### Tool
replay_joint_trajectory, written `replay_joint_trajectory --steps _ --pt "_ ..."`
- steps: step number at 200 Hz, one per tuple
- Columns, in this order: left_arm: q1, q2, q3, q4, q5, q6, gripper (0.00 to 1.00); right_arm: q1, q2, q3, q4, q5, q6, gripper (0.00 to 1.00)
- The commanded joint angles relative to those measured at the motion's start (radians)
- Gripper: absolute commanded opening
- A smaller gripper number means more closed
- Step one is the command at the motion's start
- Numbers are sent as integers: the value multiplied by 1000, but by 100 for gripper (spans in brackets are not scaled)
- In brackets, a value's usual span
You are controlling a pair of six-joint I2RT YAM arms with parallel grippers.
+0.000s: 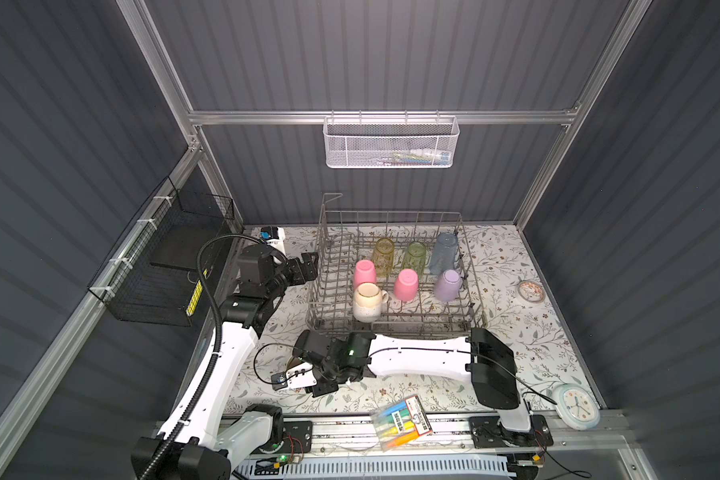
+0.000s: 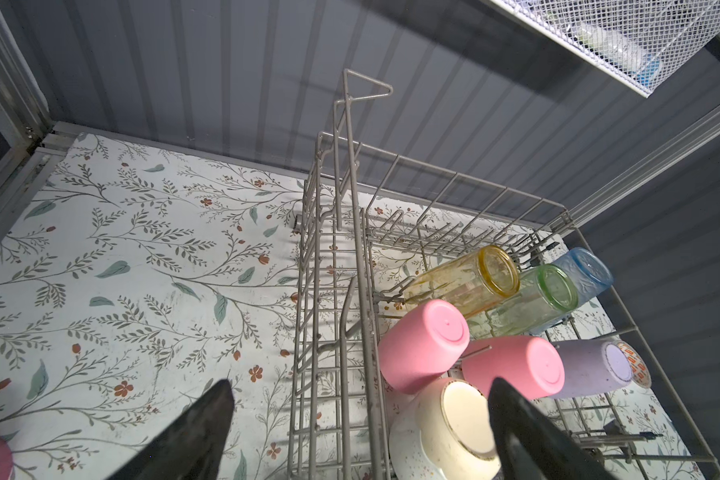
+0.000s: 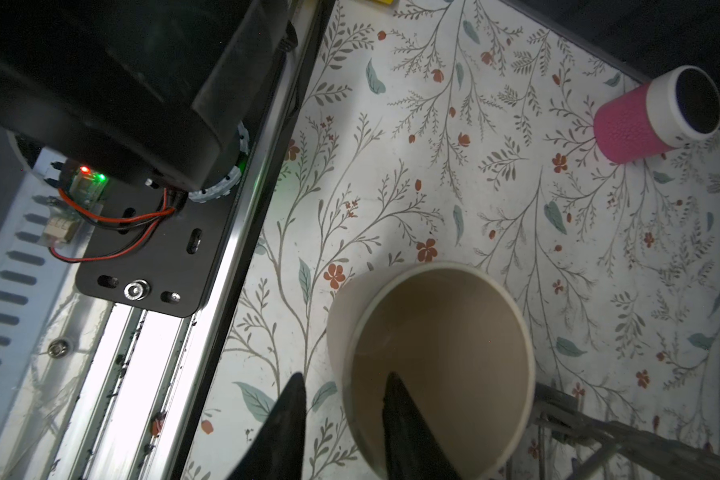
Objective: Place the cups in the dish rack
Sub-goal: 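Lower the right gripper into the beige paper cup and close on its rim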
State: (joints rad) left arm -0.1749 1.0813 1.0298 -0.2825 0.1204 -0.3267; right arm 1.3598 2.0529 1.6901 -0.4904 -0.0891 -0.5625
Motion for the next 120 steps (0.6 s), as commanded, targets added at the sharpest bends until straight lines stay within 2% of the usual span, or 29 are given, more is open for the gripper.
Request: replay_joint_trajectory --steps 1,93,120 --pt "7 8 -9 27 28 -13 95 4 21 33 -13 0 -10 31" --pt "17 15 -17 39 46 -23 95 4 71 89 -90 -20 -10 18" --pt "19 16 -22 40 48 -24 95 4 68 91 -95 -23 -3 10"
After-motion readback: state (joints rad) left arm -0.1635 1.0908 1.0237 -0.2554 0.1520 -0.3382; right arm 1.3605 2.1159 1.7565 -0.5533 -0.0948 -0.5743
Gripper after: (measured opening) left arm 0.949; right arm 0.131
